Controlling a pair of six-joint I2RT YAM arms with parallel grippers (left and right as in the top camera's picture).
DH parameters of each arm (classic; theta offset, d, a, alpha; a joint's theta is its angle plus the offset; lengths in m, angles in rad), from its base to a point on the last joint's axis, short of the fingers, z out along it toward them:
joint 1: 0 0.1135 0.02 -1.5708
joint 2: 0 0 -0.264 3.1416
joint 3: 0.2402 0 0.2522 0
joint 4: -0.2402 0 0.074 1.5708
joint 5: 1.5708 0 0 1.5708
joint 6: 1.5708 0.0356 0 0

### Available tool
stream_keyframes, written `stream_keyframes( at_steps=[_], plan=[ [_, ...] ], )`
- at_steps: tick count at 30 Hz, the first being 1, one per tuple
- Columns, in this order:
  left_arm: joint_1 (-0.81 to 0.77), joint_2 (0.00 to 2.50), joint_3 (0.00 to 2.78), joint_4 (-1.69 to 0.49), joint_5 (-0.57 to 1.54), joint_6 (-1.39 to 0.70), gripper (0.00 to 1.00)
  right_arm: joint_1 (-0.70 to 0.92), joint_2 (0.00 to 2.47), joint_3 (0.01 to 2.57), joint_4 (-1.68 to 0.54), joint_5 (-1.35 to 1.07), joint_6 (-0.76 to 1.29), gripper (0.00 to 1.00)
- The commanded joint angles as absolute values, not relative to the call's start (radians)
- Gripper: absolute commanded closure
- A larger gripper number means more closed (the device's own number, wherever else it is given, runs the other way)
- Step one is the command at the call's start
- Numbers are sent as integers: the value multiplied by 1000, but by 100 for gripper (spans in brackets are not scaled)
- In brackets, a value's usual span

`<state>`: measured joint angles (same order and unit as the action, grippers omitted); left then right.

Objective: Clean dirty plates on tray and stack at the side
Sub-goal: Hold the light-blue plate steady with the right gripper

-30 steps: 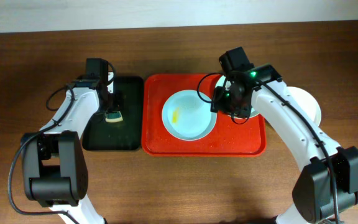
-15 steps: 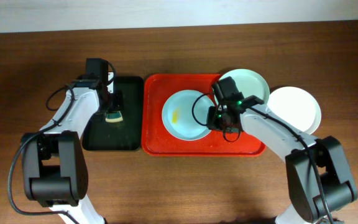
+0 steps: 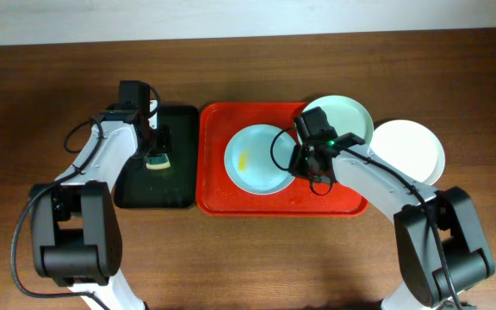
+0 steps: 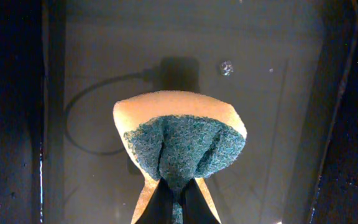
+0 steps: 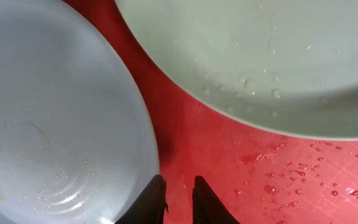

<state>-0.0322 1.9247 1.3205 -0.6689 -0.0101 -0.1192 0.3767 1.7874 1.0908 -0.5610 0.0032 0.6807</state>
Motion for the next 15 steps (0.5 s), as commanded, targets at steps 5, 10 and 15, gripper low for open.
stream_keyframes(
  at_steps=[5,10,15],
  plan=[
    [-33,1932,1327,-667,4,-104,99,379,1816,1080,-537,8,693,75],
    [-33,1932,1327,-667,4,-104,99,379,1821,1080,-528,4,693,75],
    [-33,1932,1327,-667,4,-104,99,379,1825,1080,-523,4,692,75]
  ],
)
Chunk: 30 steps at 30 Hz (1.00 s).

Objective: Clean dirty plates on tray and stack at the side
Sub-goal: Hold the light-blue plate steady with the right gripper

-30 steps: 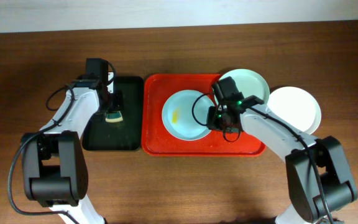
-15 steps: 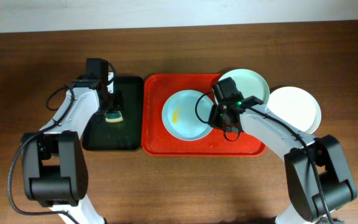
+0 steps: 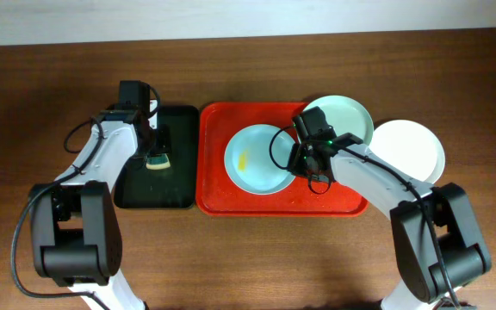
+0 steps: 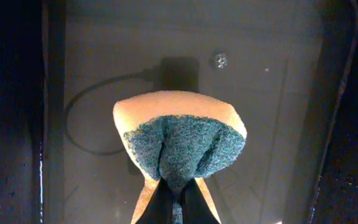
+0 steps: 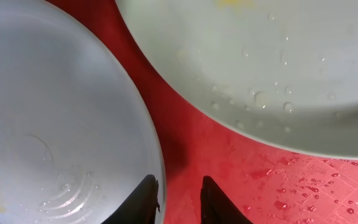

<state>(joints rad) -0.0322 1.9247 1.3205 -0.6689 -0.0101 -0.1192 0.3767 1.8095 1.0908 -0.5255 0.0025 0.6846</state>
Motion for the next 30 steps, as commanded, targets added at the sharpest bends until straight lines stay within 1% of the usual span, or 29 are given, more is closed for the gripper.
stream_keyframes(
  at_steps=[1,4,5,6,17,20,25,30],
  plan=[
    [-33,1932,1327,-667,4,-104,99,379,1825,1080,-522,4,692,75],
    [-33,1932,1327,-667,4,-104,99,379,1831,1080,-514,0,693,76],
    [-33,1932,1327,-667,4,-104,99,379,1835,1080,-509,-7,692,79],
    [-33,1932,1327,-667,4,-104,99,379,1835,1080,-509,-8,692,79],
    [-33,1932,1327,-667,5,-104,99,379,1837,1080,-504,-15,680,80],
    [-33,1932,1327,-667,4,-104,99,379,1838,1080,-482,-52,625,80],
    [-33,1932,1327,-667,4,-104,98,379,1839,1080,-482,-52,625,89],
    [-33,1932,1327,-667,4,-104,99,379,1839,1080,-485,-48,625,90]
  ],
)
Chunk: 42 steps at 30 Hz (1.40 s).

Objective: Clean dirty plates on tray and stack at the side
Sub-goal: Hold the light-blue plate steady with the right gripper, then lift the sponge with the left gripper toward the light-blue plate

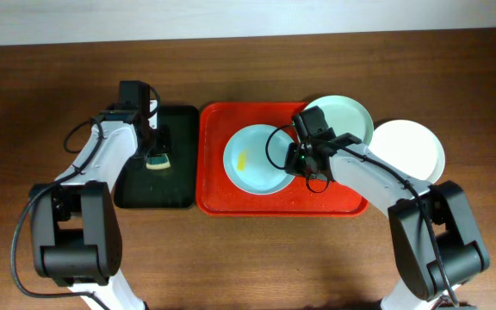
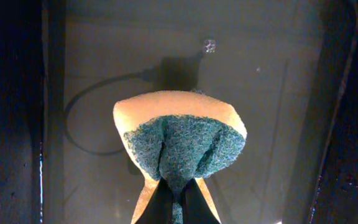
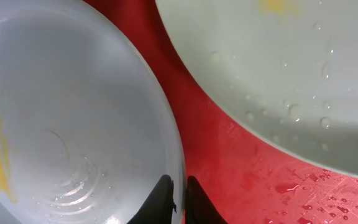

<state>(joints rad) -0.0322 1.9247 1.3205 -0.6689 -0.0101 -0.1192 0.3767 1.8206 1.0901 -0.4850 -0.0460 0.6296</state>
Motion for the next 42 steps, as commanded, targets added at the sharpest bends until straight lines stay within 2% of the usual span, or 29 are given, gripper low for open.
stream_keyframes(
  at_steps=[1,3,10,15,42],
  plan=[
    [-33,1932,1327,-667,4,-104,98,379,1839,1080,-485,-48,625,89],
    [-33,1932,1327,-667,4,-104,98,379,1843,1079,-485,-46,625,86],
    [-33,1932,1327,-668,4,-104,99,379,1852,1079,-482,-49,626,87],
    [-33,1932,1327,-667,4,-104,99,379,1853,1079,-484,-49,626,96],
    [-31,2014,1375,-698,86,-52,100,379,1852,1079,-474,-86,625,96]
  ],
)
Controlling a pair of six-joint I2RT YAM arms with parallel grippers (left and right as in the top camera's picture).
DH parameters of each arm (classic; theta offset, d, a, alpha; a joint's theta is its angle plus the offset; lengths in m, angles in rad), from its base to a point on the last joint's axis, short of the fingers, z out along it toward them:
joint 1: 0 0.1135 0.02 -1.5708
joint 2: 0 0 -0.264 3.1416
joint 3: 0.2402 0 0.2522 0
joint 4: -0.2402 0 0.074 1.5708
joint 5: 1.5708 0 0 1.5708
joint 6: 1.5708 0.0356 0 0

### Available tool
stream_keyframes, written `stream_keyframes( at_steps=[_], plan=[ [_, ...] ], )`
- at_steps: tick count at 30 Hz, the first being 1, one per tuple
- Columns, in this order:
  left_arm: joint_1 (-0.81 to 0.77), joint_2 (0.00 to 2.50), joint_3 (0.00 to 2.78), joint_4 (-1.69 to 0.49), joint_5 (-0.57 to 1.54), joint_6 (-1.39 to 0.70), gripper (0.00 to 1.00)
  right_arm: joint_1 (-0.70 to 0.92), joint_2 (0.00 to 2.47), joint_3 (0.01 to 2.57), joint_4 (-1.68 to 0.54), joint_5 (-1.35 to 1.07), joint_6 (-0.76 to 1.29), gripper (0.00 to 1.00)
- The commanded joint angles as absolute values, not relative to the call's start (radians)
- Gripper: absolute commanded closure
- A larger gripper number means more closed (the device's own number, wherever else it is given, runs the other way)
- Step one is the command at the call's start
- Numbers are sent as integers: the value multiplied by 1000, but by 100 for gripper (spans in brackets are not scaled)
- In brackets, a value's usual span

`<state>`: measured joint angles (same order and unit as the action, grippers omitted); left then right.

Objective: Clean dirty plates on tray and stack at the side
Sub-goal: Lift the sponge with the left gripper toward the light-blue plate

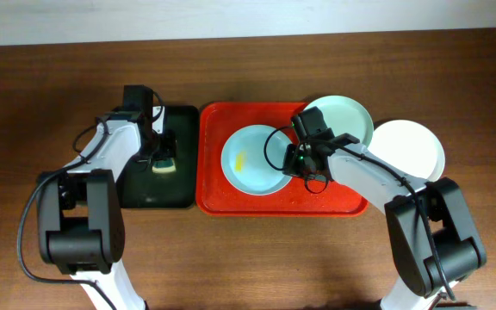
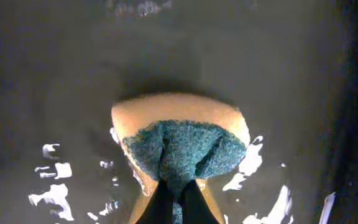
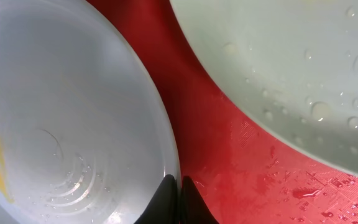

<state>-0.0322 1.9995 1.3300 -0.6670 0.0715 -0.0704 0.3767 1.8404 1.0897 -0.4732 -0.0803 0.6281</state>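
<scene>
A light blue plate (image 1: 254, 160) with a yellow smear (image 1: 243, 160) lies on the red tray (image 1: 275, 204). My right gripper (image 3: 179, 184) is shut on that plate's right rim (image 3: 166, 149); the gripper (image 1: 293, 162) sits at the rim in the overhead view too. A pale green plate (image 1: 344, 116) leans on the tray's back right corner (image 3: 303, 68). My left gripper (image 2: 178, 190) is shut on a yellow sponge with a green scrub face (image 2: 179, 137), pressed into the wet black basin (image 1: 151, 191).
A clean white plate (image 1: 410, 148) lies on the wooden table right of the tray. Water drops spot the tray floor (image 3: 303, 186). The basin's water (image 2: 55, 186) ripples around the sponge (image 1: 164, 162).
My left gripper has gone lower with the sponge, which now touches the rippling water. My right jaws have shut on the blue plate's rim, and the plate sits slightly further left.
The left gripper held the sponge still above the basin through the three earlier moments and now has it down in the water. The right jaws stood apart right of the blue plate's rim, then straddled it, and now pinch it.
</scene>
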Motion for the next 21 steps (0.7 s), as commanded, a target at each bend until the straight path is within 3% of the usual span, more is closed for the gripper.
stream_keyframes(
  at_steps=[1,9,21],
  plan=[
    [-30,2007,1392,-717,87,-52,100,379,1852,1079,-474,-86,625,96],
    [-28,1904,1566,-849,85,-52,100,379,1852,1079,-471,-86,625,96],
    [-28,1771,1606,-818,83,-45,100,379,1852,1079,-471,-86,625,96]
  ],
)
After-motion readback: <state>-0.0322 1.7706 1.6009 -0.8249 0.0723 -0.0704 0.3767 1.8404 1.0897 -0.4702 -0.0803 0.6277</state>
